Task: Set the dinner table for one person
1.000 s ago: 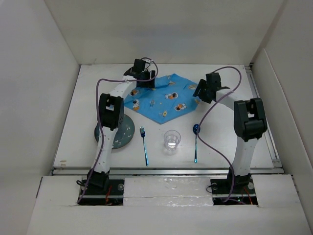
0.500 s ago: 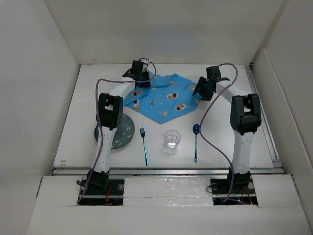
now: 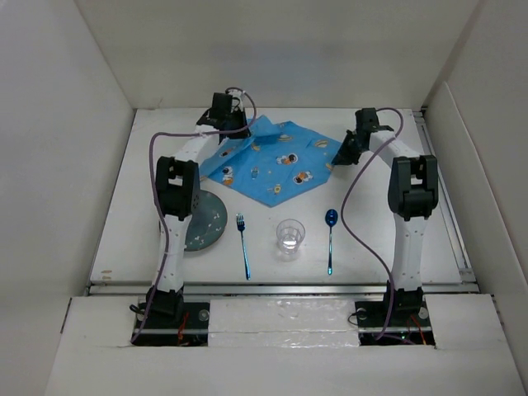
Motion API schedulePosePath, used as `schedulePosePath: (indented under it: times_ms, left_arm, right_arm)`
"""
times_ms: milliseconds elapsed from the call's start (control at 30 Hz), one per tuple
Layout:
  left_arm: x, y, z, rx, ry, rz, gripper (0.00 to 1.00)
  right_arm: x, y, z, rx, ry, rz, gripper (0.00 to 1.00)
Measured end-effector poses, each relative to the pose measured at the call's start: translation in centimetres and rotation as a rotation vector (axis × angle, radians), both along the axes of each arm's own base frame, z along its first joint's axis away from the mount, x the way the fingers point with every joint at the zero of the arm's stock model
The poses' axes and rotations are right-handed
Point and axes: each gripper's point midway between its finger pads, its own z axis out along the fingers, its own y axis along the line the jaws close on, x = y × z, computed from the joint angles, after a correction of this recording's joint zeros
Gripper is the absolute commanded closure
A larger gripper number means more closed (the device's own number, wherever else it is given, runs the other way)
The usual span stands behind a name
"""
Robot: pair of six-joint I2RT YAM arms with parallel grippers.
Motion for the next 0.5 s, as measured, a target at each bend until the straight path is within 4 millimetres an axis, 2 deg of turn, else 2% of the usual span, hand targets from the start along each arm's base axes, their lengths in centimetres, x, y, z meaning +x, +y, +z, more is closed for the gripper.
schedulePosePath:
  times_ms: [33,100,233,300,433,500]
  left_arm:
    - [0.0,-0.1,1.0,-0.01,-0.014,-0.007,1.0]
    - [-0.1,-0.4,3.3,-0.031,-0.05,-0.02,1.0]
    - [-0.2,-1.0,7.7,-0.074,-0.123,-0.044,1.0]
    - [-0.4,-1.2,9.3,-0.088,-0.148,-0.053,1.0]
    - [-0.8,-1.1,12.3,-0.107,-0.192,-0.061,1.0]
    - [-1.2,-1.0,14.2,-0.123,-0.215,-0.063,1.0]
  right_arm:
    - [0.0,0.2,0.0,0.009,0.0,0.004,0.84]
    - [0.0,0.6,-0.1,0.028,0.003,0.01,1.0]
    - [0.7,2.3,-0.3,0.094,-0.039,0.031,1.0]
    - [0.8,3.3,-0.4,0.143,-0.099,0.039,1.0]
    - [-1.5,4.1,0.5,0.176,-0.163,0.054,1.0]
    - [-2.7,4.0,2.2,0.155,-0.205,0.071,1.0]
